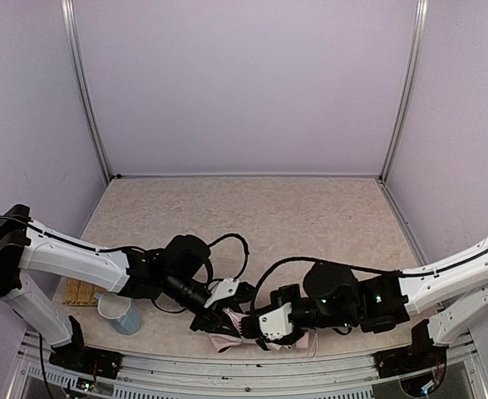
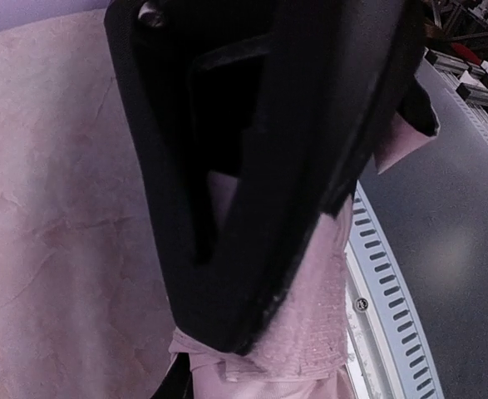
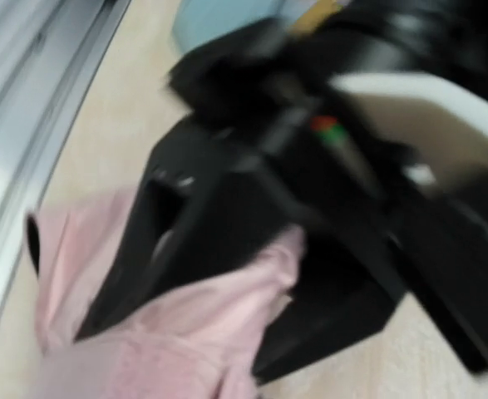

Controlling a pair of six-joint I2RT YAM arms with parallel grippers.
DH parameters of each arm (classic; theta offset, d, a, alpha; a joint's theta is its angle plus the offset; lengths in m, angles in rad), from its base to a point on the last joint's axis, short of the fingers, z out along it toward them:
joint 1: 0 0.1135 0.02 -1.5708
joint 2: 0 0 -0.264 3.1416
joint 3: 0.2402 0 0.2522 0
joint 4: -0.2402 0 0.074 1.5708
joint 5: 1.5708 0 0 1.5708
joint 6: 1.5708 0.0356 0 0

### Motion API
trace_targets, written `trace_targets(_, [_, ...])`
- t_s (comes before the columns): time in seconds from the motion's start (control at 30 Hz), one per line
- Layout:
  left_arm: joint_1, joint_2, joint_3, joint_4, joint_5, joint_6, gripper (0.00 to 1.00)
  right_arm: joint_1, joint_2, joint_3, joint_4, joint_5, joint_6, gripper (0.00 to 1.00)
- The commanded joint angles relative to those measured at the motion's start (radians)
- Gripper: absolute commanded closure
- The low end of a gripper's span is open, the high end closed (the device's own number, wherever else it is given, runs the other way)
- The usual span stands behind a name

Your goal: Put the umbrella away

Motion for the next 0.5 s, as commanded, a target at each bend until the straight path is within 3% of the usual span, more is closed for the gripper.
trace_targets(0.0, [0.096, 0.078, 0.082, -0.032, -0.197, -0.101, 1.00, 0.146, 0.049, 0.086, 0.007, -0.045, -0.183, 1.00])
trace_targets(0.17, [0.107, 0.137, 0.139, -0.077, -0.201, -0.109, 1.00, 0.185, 0.154, 0.115, -0.058, 0.008, -0.323, 1.00])
trace_targets(0.47, [0.114, 0.216, 0.154, -0.123, -0.202, -0.091, 1.00, 0.201, 0.276, 0.027, 0.078, 0.005, -0.423, 1.00])
